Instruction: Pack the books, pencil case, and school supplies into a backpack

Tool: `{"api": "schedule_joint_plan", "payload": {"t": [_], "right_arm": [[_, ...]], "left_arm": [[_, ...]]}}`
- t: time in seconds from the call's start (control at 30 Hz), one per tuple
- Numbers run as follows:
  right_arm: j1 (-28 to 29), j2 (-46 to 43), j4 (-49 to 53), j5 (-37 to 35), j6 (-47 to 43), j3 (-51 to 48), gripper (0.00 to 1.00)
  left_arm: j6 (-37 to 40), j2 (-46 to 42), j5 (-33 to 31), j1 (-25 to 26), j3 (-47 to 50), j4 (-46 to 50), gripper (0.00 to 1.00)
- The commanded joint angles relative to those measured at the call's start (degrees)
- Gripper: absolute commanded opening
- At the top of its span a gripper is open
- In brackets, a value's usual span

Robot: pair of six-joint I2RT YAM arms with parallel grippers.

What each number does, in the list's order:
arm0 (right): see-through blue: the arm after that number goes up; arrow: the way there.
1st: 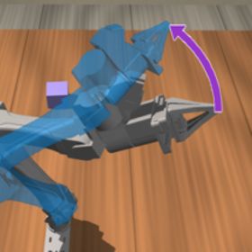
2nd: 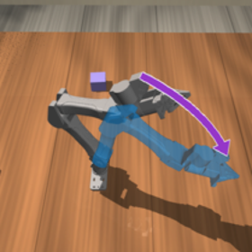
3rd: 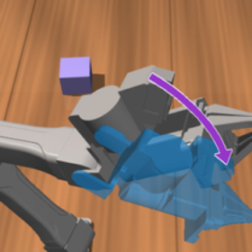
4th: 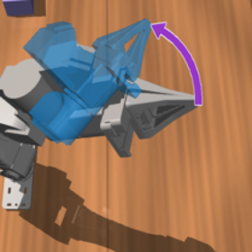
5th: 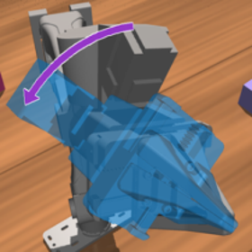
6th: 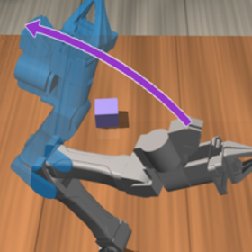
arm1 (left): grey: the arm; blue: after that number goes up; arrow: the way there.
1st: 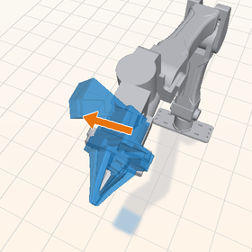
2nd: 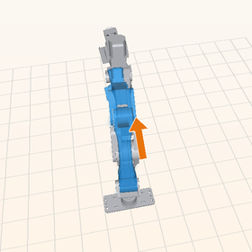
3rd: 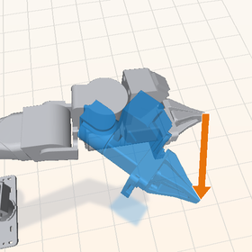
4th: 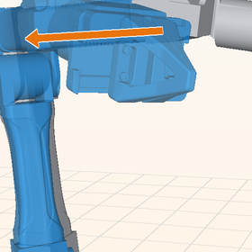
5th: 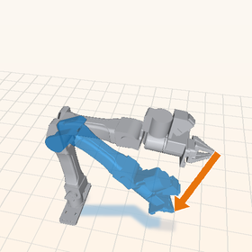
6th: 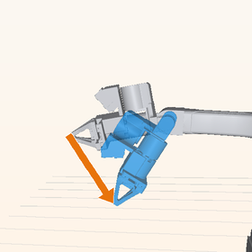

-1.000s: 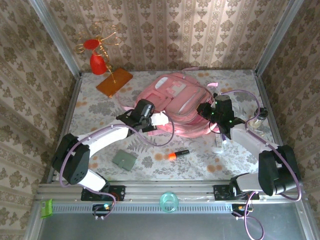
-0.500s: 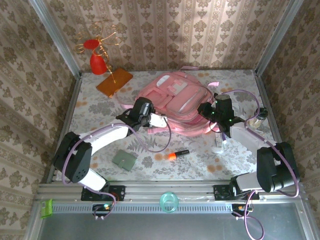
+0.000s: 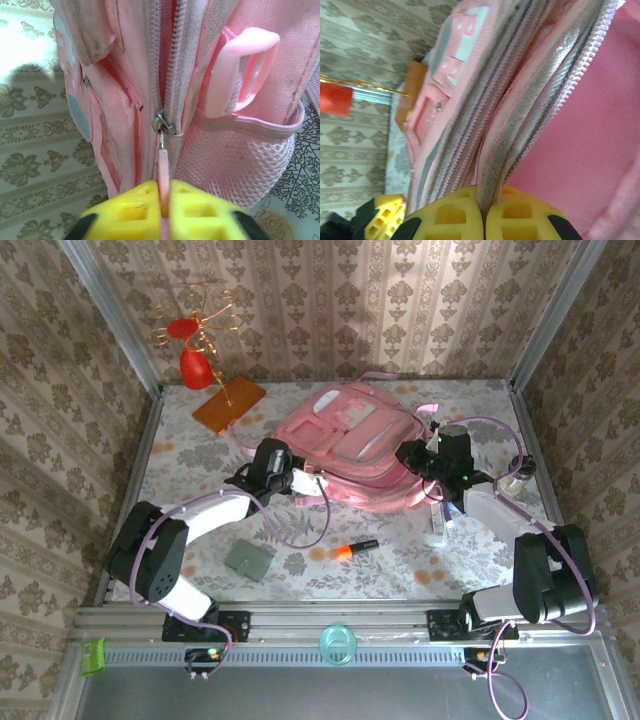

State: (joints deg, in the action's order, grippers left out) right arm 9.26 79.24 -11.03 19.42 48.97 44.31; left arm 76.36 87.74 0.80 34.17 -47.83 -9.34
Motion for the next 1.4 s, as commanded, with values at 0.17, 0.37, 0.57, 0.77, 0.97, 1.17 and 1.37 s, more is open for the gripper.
{"api": "schedule_joint_plan", "payload": {"t": [0.17,0.37,0.57,0.77,0.97,1.17,1.37], "right_arm": [[7.0,-2.4,-14.3,-2.9,10.8,0.7,0.00],[14.7,0.1,-14.0,-7.5,10.8,6.4,0.00],[17.2,5.8,-13.9,-6.4,11.4,11.1,0.00],[18.1,7.1,-12.6,-4.9,11.2,12.4,0.00],[18.1,6.8,-10.5,-4.1,10.2,12.5,0.00],[16.5,4.7,-5.4,-4.2,6.9,12.2,0.06],[9.0,-4.3,15.5,-9.7,-6.7,9.4,0.45]], "left_arm": [[-33.5,-13.5,10.4,-4.7,6.6,-2.0,0.68],[-52.0,-20.3,13.9,-1.5,9.3,-8.6,0.83],[-50.7,-13.9,9.6,3.7,2.3,-8.0,1.00],[-47.3,-5.3,5.7,4.8,-5.4,-7.2,1.00],[-47.4,1.8,11.7,5.1,-11.1,-6.9,0.90],[-51.2,4.0,12.4,4.1,-12.9,-8.0,0.42],[-55.6,3.4,16.4,1.4,-11.8,-9.9,0.00]]}}
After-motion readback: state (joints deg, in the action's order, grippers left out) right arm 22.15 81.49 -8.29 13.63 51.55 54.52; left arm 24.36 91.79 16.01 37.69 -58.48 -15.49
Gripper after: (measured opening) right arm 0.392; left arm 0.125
